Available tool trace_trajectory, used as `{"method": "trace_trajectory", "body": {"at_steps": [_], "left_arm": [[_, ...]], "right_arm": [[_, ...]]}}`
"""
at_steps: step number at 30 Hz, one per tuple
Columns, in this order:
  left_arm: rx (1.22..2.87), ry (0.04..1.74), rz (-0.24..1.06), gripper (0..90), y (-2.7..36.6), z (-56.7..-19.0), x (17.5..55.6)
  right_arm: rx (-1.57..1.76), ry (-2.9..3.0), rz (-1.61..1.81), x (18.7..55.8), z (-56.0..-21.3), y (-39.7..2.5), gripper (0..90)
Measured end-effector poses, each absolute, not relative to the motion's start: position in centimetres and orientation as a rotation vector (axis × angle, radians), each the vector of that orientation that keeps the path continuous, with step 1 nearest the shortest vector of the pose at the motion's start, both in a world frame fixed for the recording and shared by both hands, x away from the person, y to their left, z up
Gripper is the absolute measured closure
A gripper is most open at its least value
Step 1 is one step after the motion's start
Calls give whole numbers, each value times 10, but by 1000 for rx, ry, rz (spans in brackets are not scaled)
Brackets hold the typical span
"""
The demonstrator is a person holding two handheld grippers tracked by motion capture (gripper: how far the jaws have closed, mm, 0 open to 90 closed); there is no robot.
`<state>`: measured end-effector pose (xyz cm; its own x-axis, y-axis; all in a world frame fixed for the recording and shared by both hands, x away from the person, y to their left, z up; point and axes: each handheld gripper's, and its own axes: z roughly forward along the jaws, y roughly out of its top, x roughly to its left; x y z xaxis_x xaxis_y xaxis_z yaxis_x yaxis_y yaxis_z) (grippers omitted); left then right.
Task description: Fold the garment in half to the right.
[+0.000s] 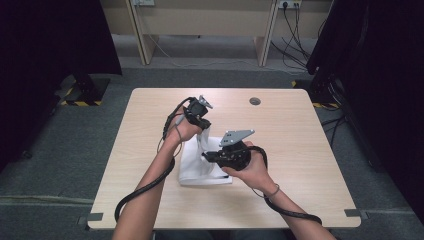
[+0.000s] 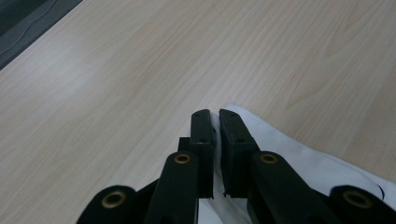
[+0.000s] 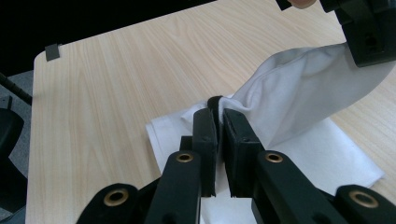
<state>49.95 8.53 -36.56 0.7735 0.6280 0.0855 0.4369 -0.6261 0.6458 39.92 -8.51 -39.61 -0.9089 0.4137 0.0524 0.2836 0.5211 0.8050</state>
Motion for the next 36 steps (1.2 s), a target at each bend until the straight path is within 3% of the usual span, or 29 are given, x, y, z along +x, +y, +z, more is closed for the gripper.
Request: {"method": "trace_trajectory", "body": {"at_steps": [36], "left_arm": [[2359,773,392,828,74,-374,499]], "right_arm": [[636,2611,1333,398,-404,-94,837]]}}
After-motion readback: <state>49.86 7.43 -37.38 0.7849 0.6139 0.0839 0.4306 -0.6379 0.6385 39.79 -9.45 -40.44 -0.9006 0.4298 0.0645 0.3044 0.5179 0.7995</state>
